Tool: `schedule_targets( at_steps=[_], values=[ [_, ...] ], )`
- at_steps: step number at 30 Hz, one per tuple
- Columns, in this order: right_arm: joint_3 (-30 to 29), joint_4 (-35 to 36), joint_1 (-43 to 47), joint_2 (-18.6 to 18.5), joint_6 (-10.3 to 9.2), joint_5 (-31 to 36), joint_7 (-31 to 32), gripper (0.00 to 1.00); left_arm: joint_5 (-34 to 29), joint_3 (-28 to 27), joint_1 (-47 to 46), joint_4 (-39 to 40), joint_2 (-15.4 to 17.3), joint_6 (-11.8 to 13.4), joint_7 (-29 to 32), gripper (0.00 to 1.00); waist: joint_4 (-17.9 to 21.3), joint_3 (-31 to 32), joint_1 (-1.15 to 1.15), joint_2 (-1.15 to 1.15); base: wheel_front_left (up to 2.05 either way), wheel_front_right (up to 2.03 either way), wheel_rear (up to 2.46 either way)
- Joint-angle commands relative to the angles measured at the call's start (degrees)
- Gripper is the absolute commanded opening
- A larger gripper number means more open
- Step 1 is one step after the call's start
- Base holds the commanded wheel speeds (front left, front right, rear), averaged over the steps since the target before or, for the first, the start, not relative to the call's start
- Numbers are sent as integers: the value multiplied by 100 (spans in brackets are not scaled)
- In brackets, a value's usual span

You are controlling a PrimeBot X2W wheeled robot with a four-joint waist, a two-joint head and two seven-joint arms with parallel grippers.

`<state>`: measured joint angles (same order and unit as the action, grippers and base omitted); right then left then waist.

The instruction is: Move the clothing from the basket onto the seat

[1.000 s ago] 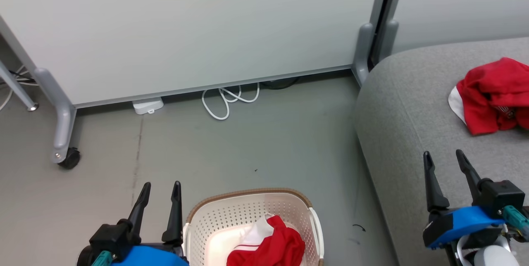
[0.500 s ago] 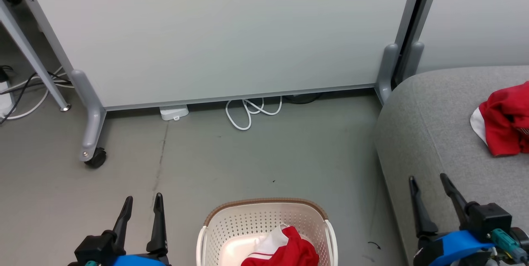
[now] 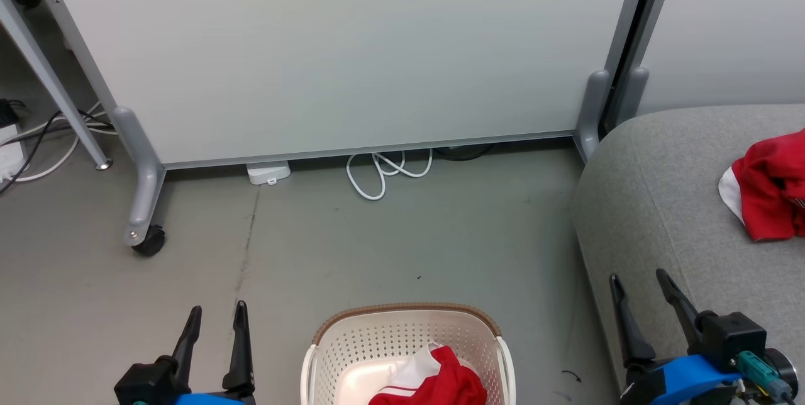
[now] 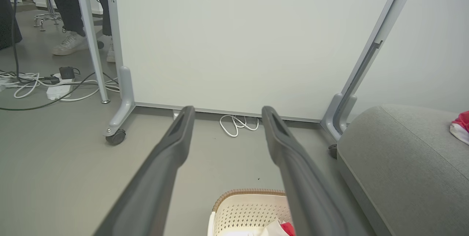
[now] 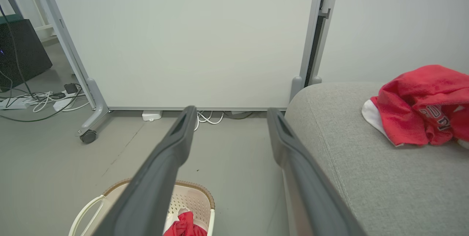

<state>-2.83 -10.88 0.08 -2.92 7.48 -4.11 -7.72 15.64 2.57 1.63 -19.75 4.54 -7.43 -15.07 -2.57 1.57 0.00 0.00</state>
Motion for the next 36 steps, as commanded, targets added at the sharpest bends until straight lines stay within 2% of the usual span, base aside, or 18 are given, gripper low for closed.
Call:
schedule_targets(
  at_steps=[1,25,30,36],
  values=[
    [12,-16,29,4,3,-26,-20,100,-11,3,2,-13,24,-4,-15,100,6,-1,0,0,0,0,0],
    [211,9,-152,4,3,-29,-34,100,-42,186,-149,-100,59,-4,-15,100,184,-169,0,0,0,0,0],
    [268,96,-228,3,3,30,-6,100,32,408,-358,-264,51,-4,-15,100,352,-412,0,0,0,0,0],
    [370,294,-507,2,3,95,28,100,135,879,-878,-803,29,-4,-14,100,720,-1057,0,0,0,0,0]
  ],
)
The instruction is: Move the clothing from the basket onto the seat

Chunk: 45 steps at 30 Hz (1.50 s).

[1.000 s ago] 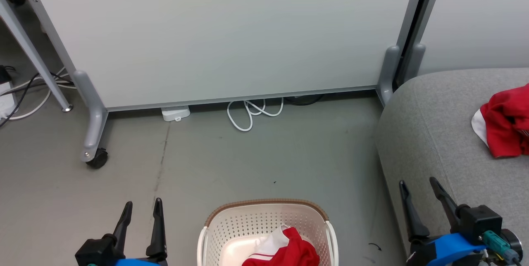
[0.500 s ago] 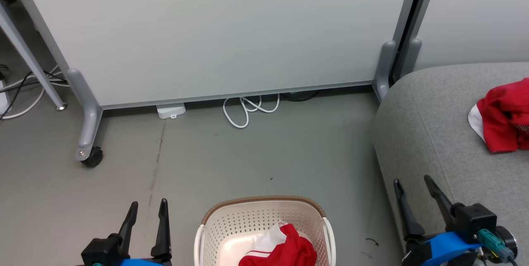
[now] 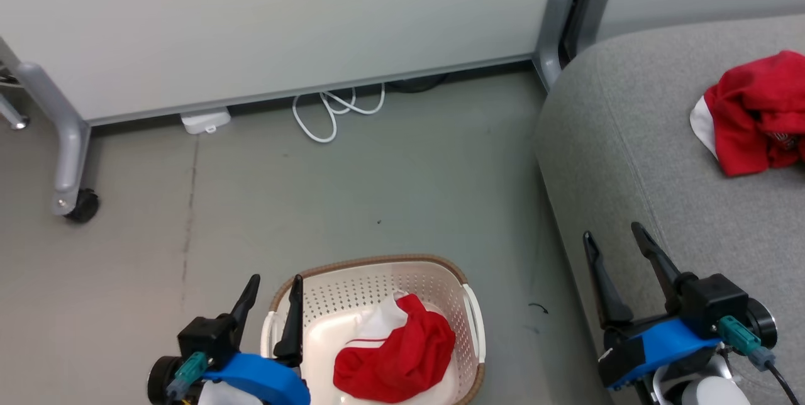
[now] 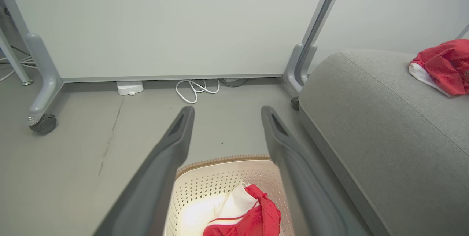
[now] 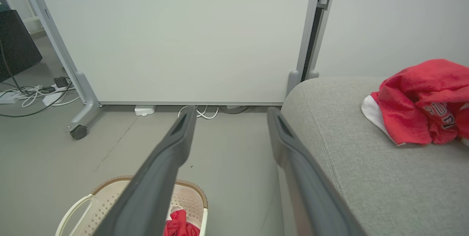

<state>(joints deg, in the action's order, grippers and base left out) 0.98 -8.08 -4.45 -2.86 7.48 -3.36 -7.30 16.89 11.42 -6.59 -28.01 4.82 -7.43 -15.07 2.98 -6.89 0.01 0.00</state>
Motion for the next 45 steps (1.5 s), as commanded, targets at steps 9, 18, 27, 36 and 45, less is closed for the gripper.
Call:
schedule_targets(
  at_steps=[9,18,27,36,45],
  values=[
    [146,240,-508,-4,3,21,-44,100,233,796,-995,-861,-18,-4,-15,100,578,-1293,-1,0,0,0,0],
    [360,245,-923,-3,2,-61,-202,100,505,1871,-1953,-1896,102,-4,-15,100,845,-2302,-1,0,0,0,0],
    [454,153,-1235,-3,3,-180,-395,100,1150,3060,-2682,-2883,190,-4,107,100,1010,-3040,-1,0,0,0,0],
    [481,118,-1396,-3,2,-284,-546,100,1786,3747,-3193,-3378,300,-4,217,100,1142,-3577,-1,0,0,0,0],
    [576,123,-1508,-3,2,-391,-645,100,2116,3958,-3669,-4036,254,22,361,100,1245,-3905,-1,0,0,0,0]
  ],
)
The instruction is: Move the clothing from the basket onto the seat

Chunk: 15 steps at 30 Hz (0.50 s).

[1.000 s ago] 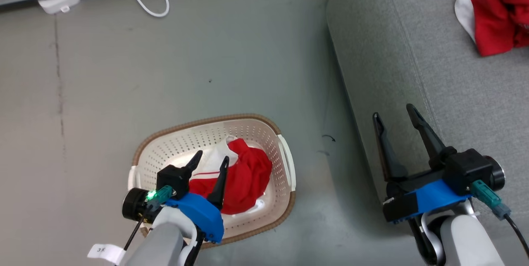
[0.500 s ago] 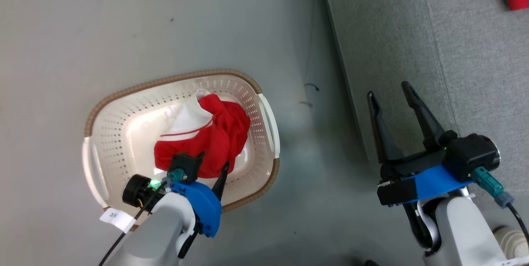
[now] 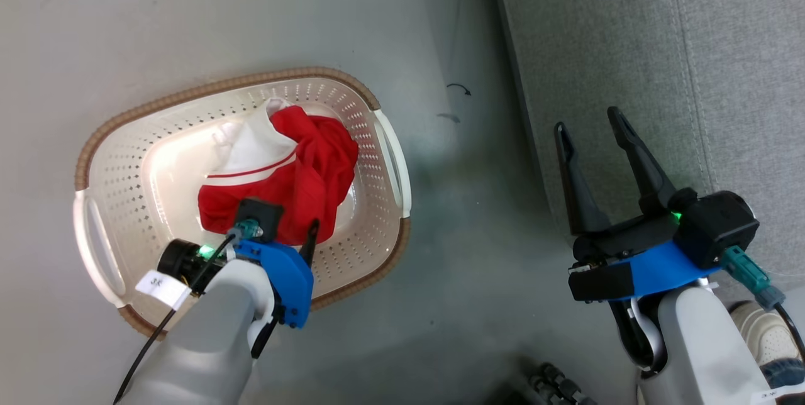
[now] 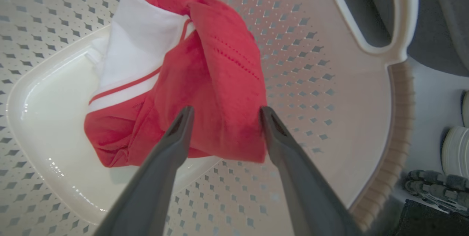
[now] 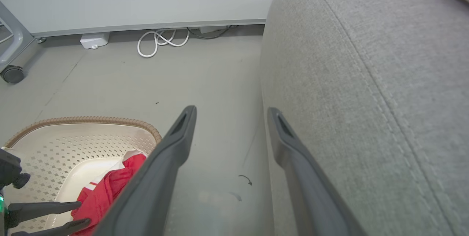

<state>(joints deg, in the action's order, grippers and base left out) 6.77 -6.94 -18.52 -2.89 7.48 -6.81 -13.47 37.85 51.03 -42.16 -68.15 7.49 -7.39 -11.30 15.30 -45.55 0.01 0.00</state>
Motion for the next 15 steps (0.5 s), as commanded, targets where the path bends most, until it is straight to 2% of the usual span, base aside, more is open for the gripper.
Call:
schedule_targets(
  at_steps=[1,6,14,15],
  values=[
    [1,8,-100,1,3,-53,-35,100,40,-12,-141,-115,-41,23,14,100,17,-61,-1,0,0,0,0],
    [49,26,-144,1,2,-95,-70,100,135,-45,-373,-322,-138,18,191,100,56,-248,-1,0,0,0,0],
    [176,9,-241,1,2,-156,-112,100,319,-29,-569,-491,119,-4,475,100,146,-438,-1,0,0,0,0],
    [186,7,-251,1,3,-167,-118,100,343,-21,-582,-504,164,-4,516,82,155,-455,-1,0,0,0,0]
  ],
)
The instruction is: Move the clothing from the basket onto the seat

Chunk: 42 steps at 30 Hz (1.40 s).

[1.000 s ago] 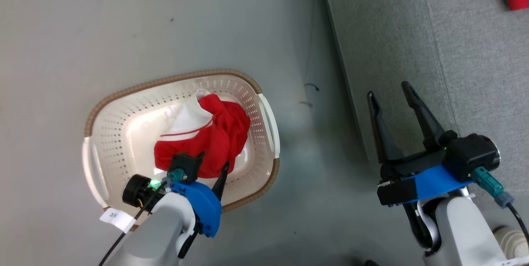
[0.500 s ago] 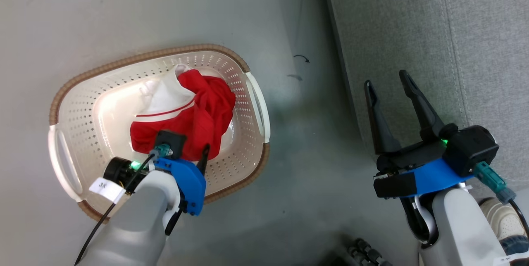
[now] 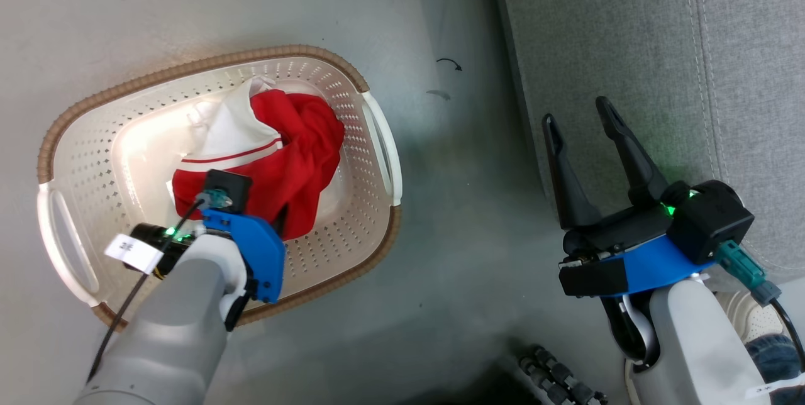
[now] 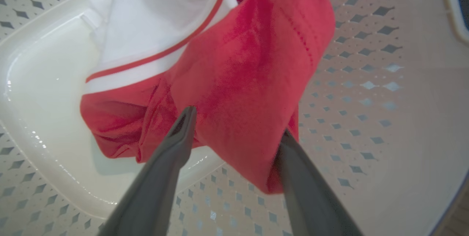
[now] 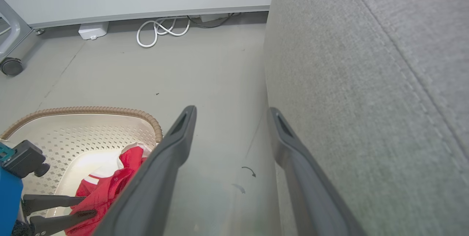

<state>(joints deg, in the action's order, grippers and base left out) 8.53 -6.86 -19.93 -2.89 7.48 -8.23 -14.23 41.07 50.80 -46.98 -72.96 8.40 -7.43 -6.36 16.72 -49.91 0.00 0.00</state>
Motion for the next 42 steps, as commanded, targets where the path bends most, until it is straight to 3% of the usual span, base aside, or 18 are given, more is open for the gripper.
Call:
schedule_targets(
  at_steps=[1,2,3,13,28,42],
  values=[
    [18,-8,-113,1,2,-32,-48,100,32,8,-119,-33,99,0,47,40,19,-32,0,0,0,0,0],
    [26,-14,-117,1,2,-39,-55,100,55,16,-130,-38,110,-1,59,16,24,-41,0,0,0,0,0],
    [35,-20,-126,1,2,-42,-60,100,78,29,-139,-40,129,-1,63,0,28,-49,0,0,0,0,0],
    [114,-159,-219,1,2,-64,-81,100,404,299,62,208,297,-2,22,0,36,10,0,0,0,0,0],
    [171,-285,-233,1,3,-8,-98,100,927,697,105,214,183,-3,-86,0,-59,271,0,0,0,0,0],
    [278,-777,-57,-2,3,-5,-100,100,1565,1029,628,603,36,-3,-492,0,-565,1832,0,0,0,0,0]
  ],
)
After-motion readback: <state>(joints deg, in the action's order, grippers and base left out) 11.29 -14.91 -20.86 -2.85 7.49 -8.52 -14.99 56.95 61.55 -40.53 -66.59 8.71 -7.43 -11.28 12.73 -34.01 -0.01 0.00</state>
